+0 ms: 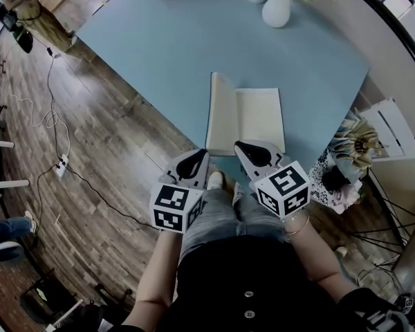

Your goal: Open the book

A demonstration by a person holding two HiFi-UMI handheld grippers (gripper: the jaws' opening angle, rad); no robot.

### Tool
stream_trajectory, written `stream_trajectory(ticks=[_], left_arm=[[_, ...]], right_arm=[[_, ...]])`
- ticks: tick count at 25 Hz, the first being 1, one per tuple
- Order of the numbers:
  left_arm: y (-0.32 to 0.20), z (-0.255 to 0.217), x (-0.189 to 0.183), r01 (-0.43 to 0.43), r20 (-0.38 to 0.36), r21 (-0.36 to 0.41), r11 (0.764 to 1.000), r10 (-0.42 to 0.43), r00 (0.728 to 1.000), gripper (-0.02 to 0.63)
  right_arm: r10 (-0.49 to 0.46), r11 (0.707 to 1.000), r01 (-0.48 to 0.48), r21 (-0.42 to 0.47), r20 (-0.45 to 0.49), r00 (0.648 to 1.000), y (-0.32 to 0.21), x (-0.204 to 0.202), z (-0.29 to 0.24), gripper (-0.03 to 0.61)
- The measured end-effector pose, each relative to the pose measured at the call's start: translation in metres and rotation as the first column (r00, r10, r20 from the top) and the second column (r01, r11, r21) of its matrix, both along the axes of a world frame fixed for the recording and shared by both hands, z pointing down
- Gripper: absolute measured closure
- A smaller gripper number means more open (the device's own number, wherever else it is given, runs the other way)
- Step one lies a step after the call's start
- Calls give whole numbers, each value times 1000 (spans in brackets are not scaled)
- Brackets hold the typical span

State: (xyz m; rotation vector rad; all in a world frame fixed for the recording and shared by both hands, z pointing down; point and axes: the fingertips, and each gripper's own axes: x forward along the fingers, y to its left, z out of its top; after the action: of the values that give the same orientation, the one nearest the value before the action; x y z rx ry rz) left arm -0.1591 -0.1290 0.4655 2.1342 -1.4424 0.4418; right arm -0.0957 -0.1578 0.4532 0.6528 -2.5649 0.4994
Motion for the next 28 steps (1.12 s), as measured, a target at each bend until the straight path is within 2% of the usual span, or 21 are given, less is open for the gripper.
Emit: stream_trajectory(ticks=[9,20,28], left_arm=[[5,19,-19,74,-56,-36,997,-76,996,595],[11,47,-37,182,-134,-87,979,-192,972,595],[13,68,-43,198,-149,-111,974,-213,966,595]], right_arm=[[-43,999,42,-25,-16,999,7,-20,9,572],[-78,994,74,-78,-50,996,19,-33,33,572],[-102,990,93,-108,-75,992,24,-43,51,572]])
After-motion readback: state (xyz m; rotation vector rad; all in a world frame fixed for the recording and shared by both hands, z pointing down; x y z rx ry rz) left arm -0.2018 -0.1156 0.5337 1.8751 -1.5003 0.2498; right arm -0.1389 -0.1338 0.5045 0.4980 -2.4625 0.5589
